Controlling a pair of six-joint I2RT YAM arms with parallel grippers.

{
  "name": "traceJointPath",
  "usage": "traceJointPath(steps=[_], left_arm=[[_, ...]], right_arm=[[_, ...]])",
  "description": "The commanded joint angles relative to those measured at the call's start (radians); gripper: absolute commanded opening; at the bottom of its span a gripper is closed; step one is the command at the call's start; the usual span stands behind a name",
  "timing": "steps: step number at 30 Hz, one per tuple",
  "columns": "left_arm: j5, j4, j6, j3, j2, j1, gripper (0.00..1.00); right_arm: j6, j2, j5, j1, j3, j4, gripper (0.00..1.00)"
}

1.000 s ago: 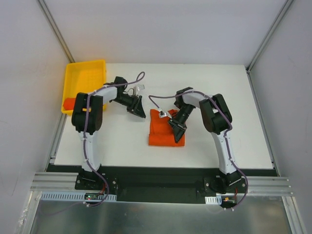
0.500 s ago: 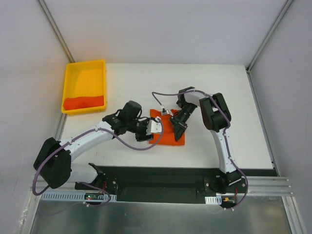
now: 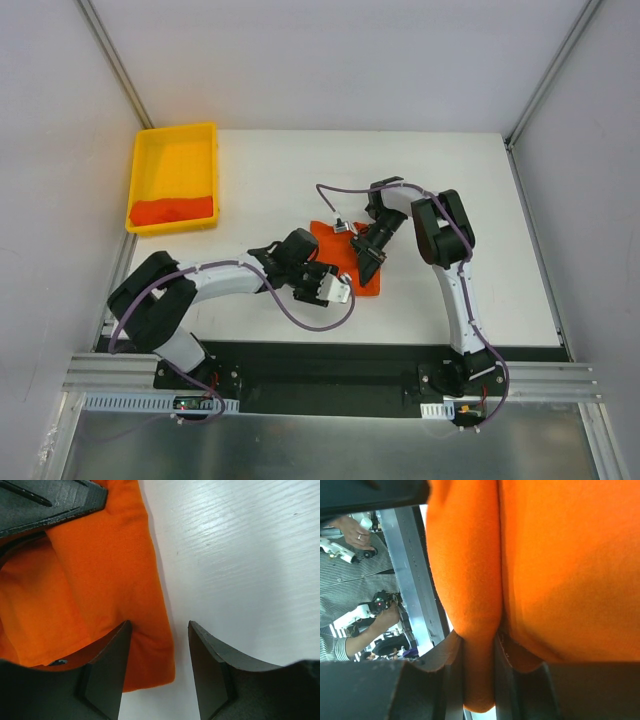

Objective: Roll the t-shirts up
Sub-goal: Roll the T-shirt to the center of the board.

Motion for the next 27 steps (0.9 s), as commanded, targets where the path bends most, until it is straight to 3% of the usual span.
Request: traceJointPath(steps=[1, 5, 9, 12, 13, 15, 18, 20, 21, 23, 24, 25, 26, 27], left_arm=[[-0.060, 0.054, 0.082, 0.035, 0.073, -0.013, 0.49], [-0.162, 0.053, 0.129, 0.047, 0.145, -0.020, 0.48], [-0.176, -0.015, 0.146, 0.081, 0.207, -0.023, 0.22], [-0.135, -0.107, 0.142, 0.134, 0.228, -0.023, 0.12], [-0.126, -0.172, 0.122, 0.157, 0.236, -0.023, 0.03], [-0.095, -0.211, 0.087, 0.207, 0.242, -0.016, 0.00], [-0.002, -0.344, 0.063, 0.276, 0.245, 0.006, 0.00], [0.092, -0.448, 0.028, 0.347, 0.261, 0.023, 0.00], [0.122, -0.475, 0.011, 0.371, 0.279, 0.029, 0.00], [0.198, -0.521, -0.035, 0.424, 0.299, 0.046, 0.00], [0.213, -0.535, -0.050, 0.441, 0.307, 0.049, 0.00], [0.248, -0.543, -0.087, 0.473, 0.314, 0.056, 0.00], [0.267, -0.549, -0.105, 0.487, 0.331, 0.063, 0.00], [0.288, -0.559, -0.124, 0.504, 0.342, 0.072, 0.00]], right_arm=[[-0.028, 0.035, 0.026, -0.009, 0.037, -0.212, 0.07], [-0.023, 0.038, 0.020, -0.015, 0.040, -0.212, 0.08], [-0.022, 0.035, 0.004, -0.030, 0.038, -0.212, 0.17], [-0.011, 0.022, -0.019, -0.071, 0.052, -0.212, 0.35], [-0.010, 0.011, -0.034, -0.091, 0.060, -0.212, 0.59], [-0.004, -0.065, -0.043, -0.177, 0.101, -0.212, 0.81], [-0.043, -0.184, -0.016, -0.319, 0.205, -0.212, 0.93], [-0.091, -0.312, -0.008, -0.393, 0.265, -0.188, 0.96], [-0.059, -0.369, -0.009, -0.461, 0.284, -0.136, 0.96], [0.133, -0.603, -0.002, -0.524, 0.189, 0.190, 0.96], [0.232, -0.706, 0.029, -0.567, -0.035, 0.363, 0.96], [0.297, -0.938, 0.128, -0.575, -0.169, 0.732, 0.96], [0.320, -1.039, 0.160, -0.573, -0.299, 0.896, 0.96], [0.314, -1.120, 0.168, -0.558, -0.550, 1.029, 0.96]])
